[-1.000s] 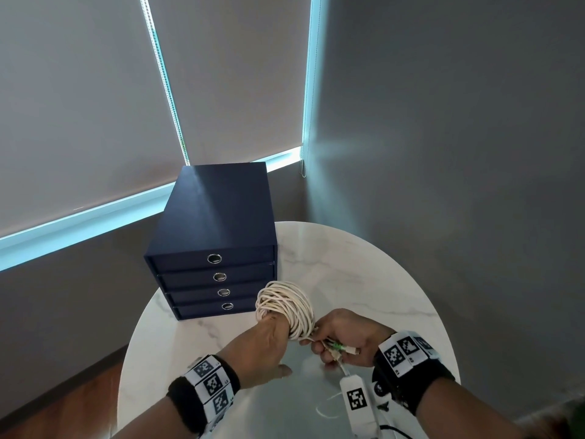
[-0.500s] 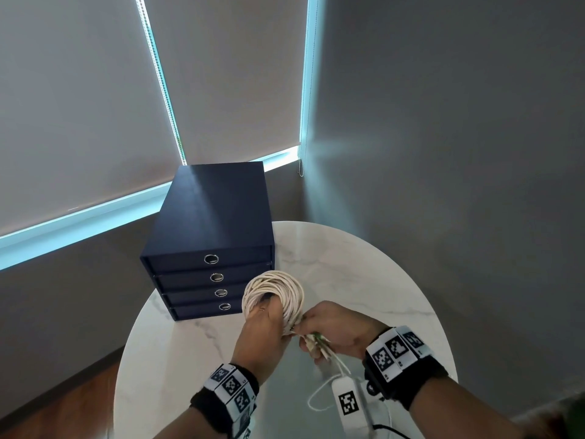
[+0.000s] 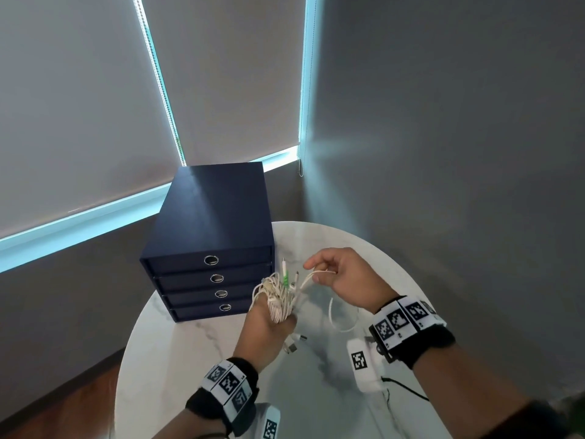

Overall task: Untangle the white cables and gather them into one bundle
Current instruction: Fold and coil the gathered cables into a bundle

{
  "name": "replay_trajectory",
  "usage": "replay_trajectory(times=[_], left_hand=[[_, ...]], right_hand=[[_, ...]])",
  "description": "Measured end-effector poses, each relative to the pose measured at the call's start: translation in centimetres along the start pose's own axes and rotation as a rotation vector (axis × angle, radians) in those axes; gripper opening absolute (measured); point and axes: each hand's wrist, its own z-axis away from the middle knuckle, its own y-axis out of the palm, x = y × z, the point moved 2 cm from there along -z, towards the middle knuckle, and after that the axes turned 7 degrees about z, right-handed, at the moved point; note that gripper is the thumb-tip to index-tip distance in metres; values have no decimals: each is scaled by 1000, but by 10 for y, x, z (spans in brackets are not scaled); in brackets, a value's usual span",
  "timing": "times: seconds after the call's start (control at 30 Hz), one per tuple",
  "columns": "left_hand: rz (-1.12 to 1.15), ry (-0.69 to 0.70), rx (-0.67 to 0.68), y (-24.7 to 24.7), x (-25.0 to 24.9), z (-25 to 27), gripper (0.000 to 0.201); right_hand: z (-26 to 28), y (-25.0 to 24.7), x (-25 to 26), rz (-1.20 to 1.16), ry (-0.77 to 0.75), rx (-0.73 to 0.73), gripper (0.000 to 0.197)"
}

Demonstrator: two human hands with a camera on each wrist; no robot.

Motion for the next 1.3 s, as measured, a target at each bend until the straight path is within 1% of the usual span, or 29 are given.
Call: replay_trajectory(times=[0.07, 0.13, 0.17, 0.23, 0.33, 0.4, 0.5, 0.6, 0.67, 0.73, 0.8, 0.83, 0.9, 0.93, 0.97, 1.0, 1.03, 1.07, 1.1, 1.13, 1.17, 1.23, 1.27, 1.3], left_hand=[[42, -58, 8, -1, -4, 0, 9], [73, -97, -16, -4, -6, 1, 12], [88, -109, -34, -7, -5, 1, 10], [118, -132, -80, -13, -4, 0, 2], [184, -161, -184, -25, -2, -2, 4], [190, -175, -204, -32, -3, -2, 7], [184, -187, -206, -36, -1, -2, 8], [201, -203, -219, -34, 1, -3, 8], [220, -209, -222, -31, 1, -3, 8], [254, -222, -221, -26, 2, -3, 5], [293, -228, -203, -21, 1, -2, 2], [312, -225, -190, -18, 1, -2, 3], [344, -221, -176, -15, -3, -3, 6], [371, -222, -177, -14, -5, -4, 8], [407, -224, -181, -14, -8, -4, 11], [444, -231, -188, -13, -9, -5, 12], [483, -242, -197, -13, -10, -7, 12], [526, -256, -208, -13, -9, -9, 11], [574, -273, -217, -13, -9, -10, 8], [628, -288, -222, -12, -9, -10, 6], [677, -302, -224, -10, -9, -10, 8], [750, -317, -229, -6, -11, -10, 14], [774, -310, -234, -3, -14, -9, 13], [786, -297, -242, 0, -17, -9, 11]], right_hand=[[-5, -9, -5, 152, -27, -2, 21], [-9, -20, -12, 249, -25, 6, 21], [-9, -26, -18, 285, -12, 11, 23], [-8, -37, -33, 316, 46, -1, 27], [1, -54, -64, 311, 163, -77, 35], [10, -67, -83, 308, 252, -95, 36], [22, -91, -108, 348, 372, -128, 31], [32, -115, -122, 468, 460, -247, 20], [39, -127, -129, 507, 500, -332, 22], [43, -130, -133, 547, 529, -355, 23], [49, -126, -135, 666, 540, -376, 8], [53, -122, -137, 726, 549, -398, 8], [59, -112, -148, 840, 602, -399, 31], [61, -106, -156, 869, 621, -384, 39], [63, -100, -159, 864, 616, -355, 40], [63, -92, -158, 793, 597, -327, 36], [63, -84, -153, 687, 558, -321, 28], [63, -73, -143, 576, 510, -309, 20], [64, -61, -130, 479, 426, -294, 16], [65, -47, -117, 387, 333, -267, 18], [66, -30, -103, 289, 249, -211, 21], [69, 12, -77, 111, 159, -9, 21], [70, 33, -67, -5, 172, 103, 18], [72, 52, -58, -154, 222, 196, 19]])
